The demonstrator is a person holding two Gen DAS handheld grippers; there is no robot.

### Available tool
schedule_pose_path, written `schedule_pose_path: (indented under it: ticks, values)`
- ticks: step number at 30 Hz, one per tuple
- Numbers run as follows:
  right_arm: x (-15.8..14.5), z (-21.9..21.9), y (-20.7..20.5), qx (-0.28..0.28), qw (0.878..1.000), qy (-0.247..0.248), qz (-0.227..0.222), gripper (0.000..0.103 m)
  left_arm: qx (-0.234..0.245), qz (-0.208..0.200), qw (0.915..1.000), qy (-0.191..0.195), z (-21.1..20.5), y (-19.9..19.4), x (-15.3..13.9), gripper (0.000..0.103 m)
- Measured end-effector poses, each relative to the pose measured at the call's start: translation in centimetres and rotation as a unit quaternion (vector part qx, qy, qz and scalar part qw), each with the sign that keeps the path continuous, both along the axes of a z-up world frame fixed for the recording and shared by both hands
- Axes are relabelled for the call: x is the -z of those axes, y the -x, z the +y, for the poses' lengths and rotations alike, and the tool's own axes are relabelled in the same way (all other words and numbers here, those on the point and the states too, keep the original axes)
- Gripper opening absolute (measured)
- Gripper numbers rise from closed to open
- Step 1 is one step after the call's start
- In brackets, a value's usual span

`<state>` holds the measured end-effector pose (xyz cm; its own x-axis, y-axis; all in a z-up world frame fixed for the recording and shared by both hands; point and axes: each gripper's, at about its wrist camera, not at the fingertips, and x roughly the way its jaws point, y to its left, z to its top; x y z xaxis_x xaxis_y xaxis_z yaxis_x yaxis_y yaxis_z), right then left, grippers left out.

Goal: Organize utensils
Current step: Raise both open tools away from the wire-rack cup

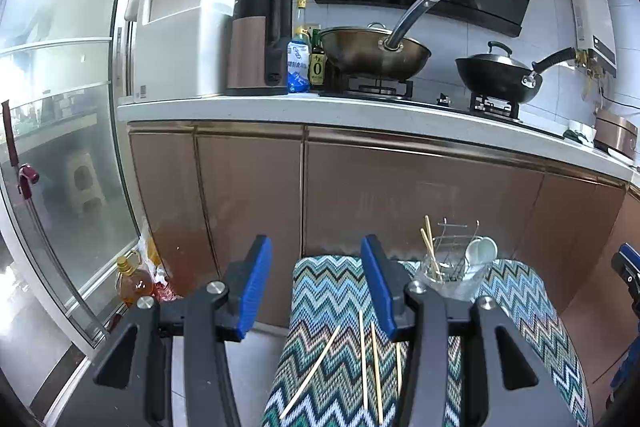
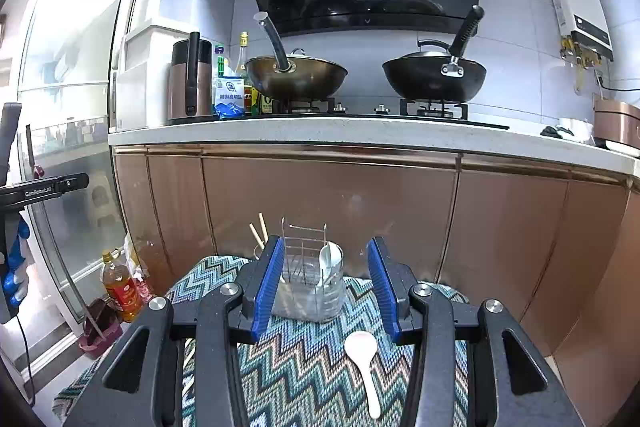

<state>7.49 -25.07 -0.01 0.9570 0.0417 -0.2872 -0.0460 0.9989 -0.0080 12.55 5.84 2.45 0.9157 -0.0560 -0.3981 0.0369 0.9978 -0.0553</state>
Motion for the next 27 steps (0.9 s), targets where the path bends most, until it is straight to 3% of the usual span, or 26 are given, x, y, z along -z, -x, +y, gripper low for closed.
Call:
schedule_pose_path:
  ticks: [13, 22, 27]
  values:
    - [1.0, -2.9, 2.7, 0.018, 0.999, -0.026, 0.019, 0.043, 0.015, 0.048, 0.9987, -0.01, -0.2, 0.9, 1.7, 0.045]
    - [3.6, -4.8, 2.6, 0.029, 0.997, -0.046, 0.047, 0.043, 0.026, 0.087, 0.9959, -0.006, -1.3, -0.3, 4.4, 0.045]
    - [5.3, -5.7, 1.8, 0.03, 0.995, -0.06, 0.067, 0.043, 0.05, 0.127, 0.9906, 0.008, -2.4, -1.9, 6.5, 0.045]
